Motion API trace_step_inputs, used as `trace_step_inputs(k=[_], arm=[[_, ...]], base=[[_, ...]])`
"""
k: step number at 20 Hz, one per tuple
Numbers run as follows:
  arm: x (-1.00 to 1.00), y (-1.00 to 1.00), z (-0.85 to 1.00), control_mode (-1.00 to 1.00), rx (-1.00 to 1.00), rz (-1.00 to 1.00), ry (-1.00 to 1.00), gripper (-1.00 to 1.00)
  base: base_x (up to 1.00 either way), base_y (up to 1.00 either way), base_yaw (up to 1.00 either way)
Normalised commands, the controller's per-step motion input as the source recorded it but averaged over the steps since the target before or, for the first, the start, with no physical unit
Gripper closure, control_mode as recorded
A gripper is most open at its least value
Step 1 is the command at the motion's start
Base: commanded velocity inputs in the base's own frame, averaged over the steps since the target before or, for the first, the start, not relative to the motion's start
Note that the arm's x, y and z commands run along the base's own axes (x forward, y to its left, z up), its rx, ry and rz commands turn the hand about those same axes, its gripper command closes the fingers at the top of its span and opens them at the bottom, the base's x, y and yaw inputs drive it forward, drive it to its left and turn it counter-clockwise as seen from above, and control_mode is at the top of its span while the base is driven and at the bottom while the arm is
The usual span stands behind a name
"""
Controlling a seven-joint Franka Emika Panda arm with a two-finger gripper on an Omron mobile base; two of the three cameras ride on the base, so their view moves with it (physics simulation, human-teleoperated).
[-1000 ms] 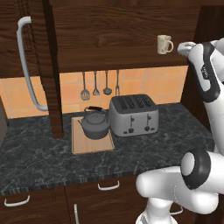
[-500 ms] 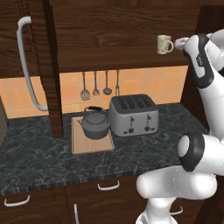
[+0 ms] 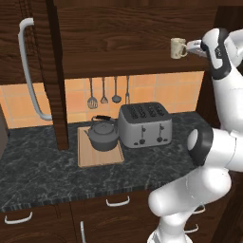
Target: Pick the kettle from the counter and place it on the tray. Then pick the mug from the cabinet and place it on the tray. Then close the cabinet doors.
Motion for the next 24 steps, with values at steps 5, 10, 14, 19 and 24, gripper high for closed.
trace_step_inputs(k=[5, 10, 14, 19, 24], arm=[[0.27, -0.04, 0.00, -1.00, -0.01, 0.04, 0.01, -1.00], [0.32, 0.00, 0.00, -1.00, 0.00, 0.05, 0.00, -1.00], [0.42, 0.00, 0.00, -1.00, 0.00, 0.08, 0.00, -1.00], [0.28, -0.03, 0.00, -1.00, 0.00, 0.07, 0.00, -1.00], [0.25, -0.04, 0.00, -1.00, 0.00, 0.06, 0.00, -1.00]], base=[[0.00, 0.00, 0.00], [0.00, 0.00, 0.00], [0.00, 0.00, 0.00], [0.00, 0.00, 0.00], [0.00, 0.00, 0.00]])
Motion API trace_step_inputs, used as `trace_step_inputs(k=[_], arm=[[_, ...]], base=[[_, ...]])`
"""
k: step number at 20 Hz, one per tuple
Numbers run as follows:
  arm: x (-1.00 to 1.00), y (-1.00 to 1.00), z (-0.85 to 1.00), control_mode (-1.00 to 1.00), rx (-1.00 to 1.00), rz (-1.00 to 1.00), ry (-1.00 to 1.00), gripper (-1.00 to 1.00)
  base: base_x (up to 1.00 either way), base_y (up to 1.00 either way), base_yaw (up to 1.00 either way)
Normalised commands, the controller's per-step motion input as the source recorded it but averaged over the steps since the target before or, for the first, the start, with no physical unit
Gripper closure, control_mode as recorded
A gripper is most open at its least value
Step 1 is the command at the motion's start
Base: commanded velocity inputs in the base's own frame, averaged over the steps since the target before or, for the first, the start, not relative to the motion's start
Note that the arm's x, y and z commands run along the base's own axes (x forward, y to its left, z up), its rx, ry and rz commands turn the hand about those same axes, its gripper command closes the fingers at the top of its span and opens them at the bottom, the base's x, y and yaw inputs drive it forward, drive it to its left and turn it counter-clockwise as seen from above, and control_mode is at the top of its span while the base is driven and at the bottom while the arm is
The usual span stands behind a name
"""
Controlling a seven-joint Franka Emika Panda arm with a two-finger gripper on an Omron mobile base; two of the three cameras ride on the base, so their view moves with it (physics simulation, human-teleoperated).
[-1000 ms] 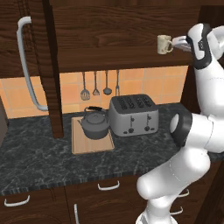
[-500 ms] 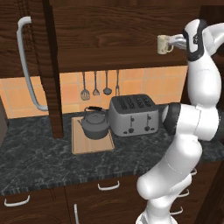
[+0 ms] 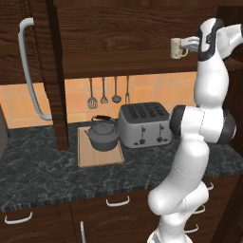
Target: Pick the kettle from the counter and place it on the tray. Then pick the mug from the cabinet and place it on the tray. Then close the cabinet doors.
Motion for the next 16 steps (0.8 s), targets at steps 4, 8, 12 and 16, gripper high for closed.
trace_step_inputs(k=[4, 8, 12, 16], arm=[[0.18, 0.00, 0.00, -1.00, 0.00, 0.06, 0.00, -1.00], [0.16, 0.00, 0.00, -1.00, 0.00, 0.07, 0.00, -1.00], [0.00, 0.14, -0.02, -1.00, -0.01, 0.02, -0.01, 1.00], [0.00, 0.00, -0.08, -1.00, 0.00, 0.00, 0.00, 1.00]], base=[[0.00, 0.00, 0.00], [0.00, 0.00, 0.00], [0.00, 0.00, 0.00], [0.00, 0.00, 0.00]])
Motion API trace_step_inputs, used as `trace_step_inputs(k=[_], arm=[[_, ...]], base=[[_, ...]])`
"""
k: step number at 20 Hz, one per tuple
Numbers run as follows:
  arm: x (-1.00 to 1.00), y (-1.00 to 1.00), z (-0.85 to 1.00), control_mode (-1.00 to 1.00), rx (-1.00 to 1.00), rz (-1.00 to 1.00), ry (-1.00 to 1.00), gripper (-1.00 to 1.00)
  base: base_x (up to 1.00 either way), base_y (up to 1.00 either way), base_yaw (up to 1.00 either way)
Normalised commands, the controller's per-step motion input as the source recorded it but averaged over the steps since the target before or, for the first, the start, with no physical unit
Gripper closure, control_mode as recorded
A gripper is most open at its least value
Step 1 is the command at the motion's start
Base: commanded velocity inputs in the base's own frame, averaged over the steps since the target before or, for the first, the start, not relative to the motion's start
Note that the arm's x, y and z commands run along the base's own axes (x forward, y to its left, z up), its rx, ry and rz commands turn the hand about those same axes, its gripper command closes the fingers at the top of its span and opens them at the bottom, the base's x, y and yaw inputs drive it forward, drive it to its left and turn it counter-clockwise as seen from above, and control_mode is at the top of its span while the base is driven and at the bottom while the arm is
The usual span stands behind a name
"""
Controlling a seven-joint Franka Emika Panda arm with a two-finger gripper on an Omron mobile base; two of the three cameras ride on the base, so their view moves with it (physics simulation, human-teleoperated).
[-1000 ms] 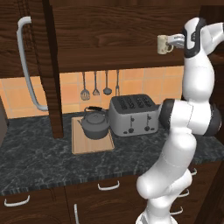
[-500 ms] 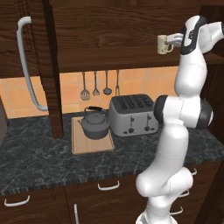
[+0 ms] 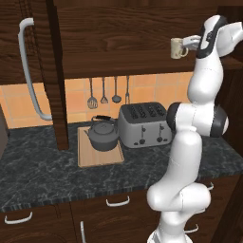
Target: Pick the kettle from the counter and place it on the tray. Then pick the mug from the cabinet and place it on the tray. Then close the cabinet doors.
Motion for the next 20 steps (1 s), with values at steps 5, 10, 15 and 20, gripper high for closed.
trace_step_inputs(k=[5, 10, 15, 20], arm=[[0.00, 0.00, -0.06, -1.00, 0.00, 0.00, 0.00, 1.00], [-0.04, 0.12, -0.06, -1.00, -0.10, 0.00, 0.00, 1.00], [-0.35, 0.28, -0.02, -1.00, -0.05, 0.01, -0.16, 1.00], [-0.69, 0.27, -0.12, -1.00, 0.00, 0.00, -0.32, 1.00]], base=[[0.00, 0.00, 0.00], [0.00, 0.00, 0.00], [0.00, 0.00, 0.00], [0.00, 0.00, 0.00]])
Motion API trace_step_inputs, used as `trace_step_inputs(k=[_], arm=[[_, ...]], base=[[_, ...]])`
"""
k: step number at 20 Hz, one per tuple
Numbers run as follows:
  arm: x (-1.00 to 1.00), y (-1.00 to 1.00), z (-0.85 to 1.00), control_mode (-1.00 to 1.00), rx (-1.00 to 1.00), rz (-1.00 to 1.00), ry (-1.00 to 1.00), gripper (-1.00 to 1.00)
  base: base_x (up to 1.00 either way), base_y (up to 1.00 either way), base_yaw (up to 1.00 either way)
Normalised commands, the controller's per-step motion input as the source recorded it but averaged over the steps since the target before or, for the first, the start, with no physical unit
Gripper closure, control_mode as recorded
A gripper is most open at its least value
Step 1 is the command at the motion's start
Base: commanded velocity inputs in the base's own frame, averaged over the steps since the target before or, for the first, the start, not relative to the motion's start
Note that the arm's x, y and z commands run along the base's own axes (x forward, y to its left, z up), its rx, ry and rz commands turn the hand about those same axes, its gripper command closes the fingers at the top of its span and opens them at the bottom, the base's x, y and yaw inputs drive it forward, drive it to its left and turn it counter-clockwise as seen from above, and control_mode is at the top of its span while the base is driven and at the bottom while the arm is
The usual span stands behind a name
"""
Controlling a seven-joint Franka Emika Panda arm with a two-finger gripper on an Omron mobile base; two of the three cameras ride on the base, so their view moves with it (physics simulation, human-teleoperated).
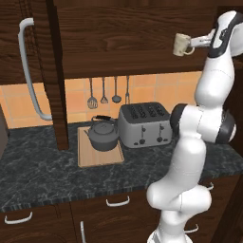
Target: Pick the kettle from the counter and place it on the tray. Then pick the mug from the cabinet and place it on the tray. Then close the cabinet doors.
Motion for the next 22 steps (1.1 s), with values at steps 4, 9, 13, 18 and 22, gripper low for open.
trace_step_inputs(k=[4, 9, 13, 18, 22], arm=[[-0.97, 0.19, 0.00, -1.00, -0.06, 0.00, -0.19, 1.00], [-1.00, 0.48, -0.03, -1.00, -0.13, 0.01, -0.22, 1.00], [-1.00, 0.83, 0.00, -1.00, -0.17, 0.00, -0.22, 1.00], [-1.00, 0.92, -0.05, -1.00, -0.18, 0.00, -0.20, 1.00], [-0.96, 0.96, -0.15, -1.00, -0.12, 0.05, -0.10, 1.00]], base=[[0.00, 0.00, 0.00], [0.00, 0.00, 0.00], [0.00, 0.00, 0.00], [0.00, 0.00, 0.00], [0.00, 0.00, 0.00]])
